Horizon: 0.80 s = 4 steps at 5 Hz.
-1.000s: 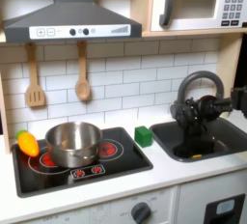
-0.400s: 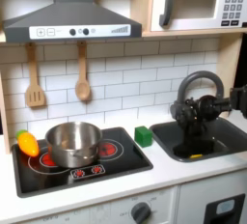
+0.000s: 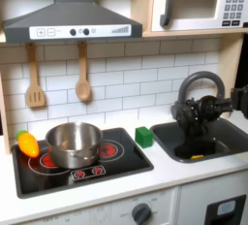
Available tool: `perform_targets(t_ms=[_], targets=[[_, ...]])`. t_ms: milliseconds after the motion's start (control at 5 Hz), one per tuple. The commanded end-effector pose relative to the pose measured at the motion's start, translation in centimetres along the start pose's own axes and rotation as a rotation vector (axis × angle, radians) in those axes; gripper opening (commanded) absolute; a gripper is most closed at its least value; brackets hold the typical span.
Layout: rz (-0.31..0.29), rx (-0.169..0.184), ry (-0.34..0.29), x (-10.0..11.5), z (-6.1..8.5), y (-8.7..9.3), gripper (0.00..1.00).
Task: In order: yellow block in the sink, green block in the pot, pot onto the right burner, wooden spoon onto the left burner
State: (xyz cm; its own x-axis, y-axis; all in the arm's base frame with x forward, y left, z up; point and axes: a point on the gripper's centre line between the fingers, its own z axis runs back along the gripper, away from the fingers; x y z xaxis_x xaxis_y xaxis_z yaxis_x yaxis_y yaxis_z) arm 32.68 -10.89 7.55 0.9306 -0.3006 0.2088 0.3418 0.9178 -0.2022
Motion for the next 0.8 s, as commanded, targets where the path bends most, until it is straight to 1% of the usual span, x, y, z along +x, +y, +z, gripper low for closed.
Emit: perform_targets(t_ms=[0,200,400,600], targets=[[-0.009,0.002,-0.037,0.0,1.6,-0.5,1.00],[0.000,0.002,-0.070,-0.2,2.9,-0.6,1.00],[-0.006,0.004,-0.092,-0.2,3.9,-0.7,1.00],[-0.005,0.003,-0.127,0.3,5.4,-0.5,1.00]])
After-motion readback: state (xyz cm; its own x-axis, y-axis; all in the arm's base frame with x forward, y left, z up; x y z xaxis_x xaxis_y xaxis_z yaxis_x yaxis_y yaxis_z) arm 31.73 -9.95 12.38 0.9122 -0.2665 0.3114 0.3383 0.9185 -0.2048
